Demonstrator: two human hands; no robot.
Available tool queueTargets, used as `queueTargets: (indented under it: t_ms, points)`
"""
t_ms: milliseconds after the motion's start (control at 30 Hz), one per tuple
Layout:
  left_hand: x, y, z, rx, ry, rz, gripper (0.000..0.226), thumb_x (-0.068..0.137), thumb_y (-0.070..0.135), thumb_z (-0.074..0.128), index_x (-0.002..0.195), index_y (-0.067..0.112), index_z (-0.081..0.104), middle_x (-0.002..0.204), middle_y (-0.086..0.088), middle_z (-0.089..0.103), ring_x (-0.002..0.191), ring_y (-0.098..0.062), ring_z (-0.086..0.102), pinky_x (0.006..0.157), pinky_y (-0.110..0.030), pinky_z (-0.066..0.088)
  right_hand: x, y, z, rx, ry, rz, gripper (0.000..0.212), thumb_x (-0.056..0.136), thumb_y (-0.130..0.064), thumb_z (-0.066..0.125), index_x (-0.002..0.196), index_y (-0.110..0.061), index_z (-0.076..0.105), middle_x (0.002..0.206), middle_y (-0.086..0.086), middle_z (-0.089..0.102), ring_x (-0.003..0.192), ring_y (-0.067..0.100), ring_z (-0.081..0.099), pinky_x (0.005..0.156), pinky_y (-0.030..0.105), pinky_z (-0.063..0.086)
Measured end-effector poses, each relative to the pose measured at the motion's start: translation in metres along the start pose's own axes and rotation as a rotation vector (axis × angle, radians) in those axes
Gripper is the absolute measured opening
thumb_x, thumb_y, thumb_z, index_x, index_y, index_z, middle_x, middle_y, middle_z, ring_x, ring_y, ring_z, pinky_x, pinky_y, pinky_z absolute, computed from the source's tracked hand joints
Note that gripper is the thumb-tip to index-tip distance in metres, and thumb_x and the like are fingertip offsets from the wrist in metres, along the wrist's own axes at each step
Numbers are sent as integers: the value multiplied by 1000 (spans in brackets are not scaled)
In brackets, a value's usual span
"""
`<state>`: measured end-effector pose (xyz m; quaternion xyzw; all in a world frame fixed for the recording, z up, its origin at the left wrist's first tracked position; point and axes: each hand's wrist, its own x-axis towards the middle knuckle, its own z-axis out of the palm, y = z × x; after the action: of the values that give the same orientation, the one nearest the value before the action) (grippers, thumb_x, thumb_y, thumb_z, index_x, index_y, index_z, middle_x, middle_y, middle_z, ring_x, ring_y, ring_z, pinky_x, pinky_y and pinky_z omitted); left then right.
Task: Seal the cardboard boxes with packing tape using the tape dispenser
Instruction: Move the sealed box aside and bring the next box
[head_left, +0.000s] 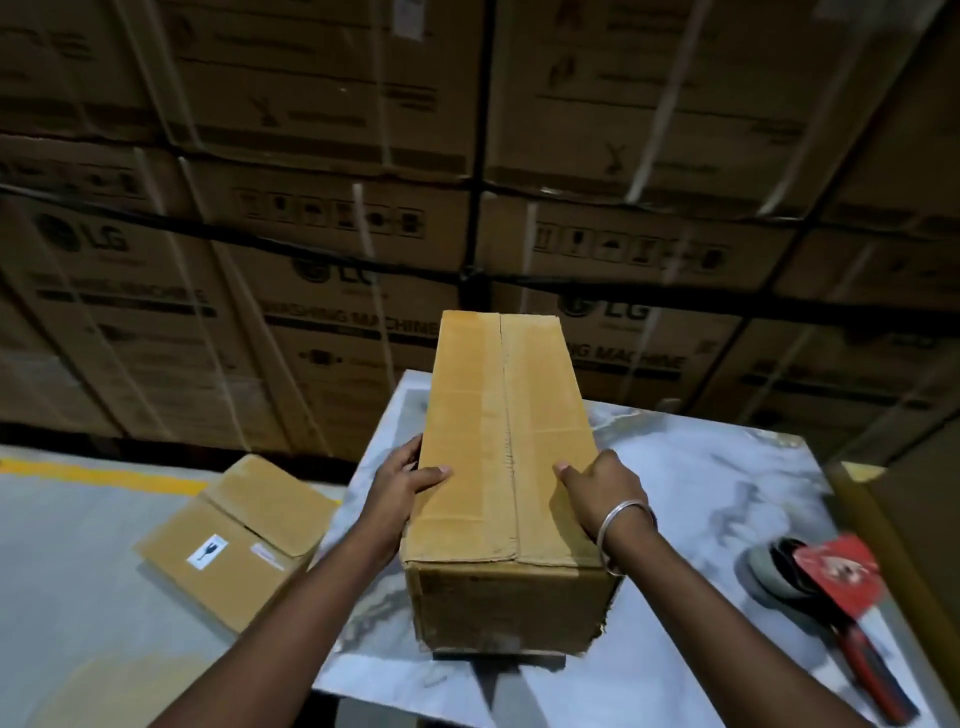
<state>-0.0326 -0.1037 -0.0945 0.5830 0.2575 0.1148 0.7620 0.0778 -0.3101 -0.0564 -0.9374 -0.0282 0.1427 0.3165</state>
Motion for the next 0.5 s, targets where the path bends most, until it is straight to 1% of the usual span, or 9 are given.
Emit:
queueTargets:
  t_ms: [67,167,200,233,300,333,400,467,500]
  points:
    - [-1,-12,30,29,-6,-8,46,87,-4,65,125,22,64,111,-6,74,97,-31,72,77,-40,56,4,28,-15,4,7,26,47,99,-45,58,122,-6,49,122,17,63,110,39,60,84,40,47]
    - [-8,-26,63,106,12,-2,47,83,-8,66,123,17,63,106,-1,74,97,-28,71,79,-40,58,4,65,-31,17,9,55,44,99,-46,57,117,-7,47,120,17,62,108,39,60,82,40,47]
    - [-10,-29,71,123,6,2,48,82,-9,67,122,16,63,105,0,74,97,-28,71,78,-38,59,3,75,-35,19,7,66,43,98,-47,57,114,-8,46,118,17,62,106,39,60,81,40,48]
    - [-12,-31,76,136,3,1,47,81,-10,68,119,17,64,101,3,75,94,-26,72,74,-34,59,2,84,-37,18,2,73,43,99,-48,57,112,-8,45,116,16,63,104,39,60,80,40,48]
    - [-17,-32,86,147,11,1,46,75,-9,74,105,23,63,89,7,75,83,-20,73,64,-24,57,-2,98,-38,17,-4,68,44,99,-49,55,113,-9,44,114,15,64,102,37,60,79,40,49]
    - [-16,-31,91,150,23,-1,48,67,-5,78,98,26,60,88,7,73,79,-19,71,62,-23,56,-2,103,-37,23,-4,61,45,99,-50,53,116,-10,43,114,14,64,102,37,61,80,41,50]
    - [-11,-29,91,167,43,-1,48,52,5,72,91,28,57,86,5,69,77,-21,68,62,-23,56,-2,104,-34,34,-12,41,54,99,-51,53,134,-14,36,117,12,65,105,37,62,82,41,51]
    - [-6,-26,90,259,-14,40,56,43,13,72,97,26,61,84,2,72,81,-29,69,65,-28,59,4,101,-33,62,-34,17,70,95,-50,57,148,-20,23,125,11,61,110,37,61,86,42,51]
    - [-2,-25,89,310,-51,51,63,40,20,73,102,23,64,89,-5,73,85,-34,69,67,-34,60,9,99,-34,77,-45,-3,78,92,-51,60,151,-22,19,129,11,58,114,36,59,90,44,52]
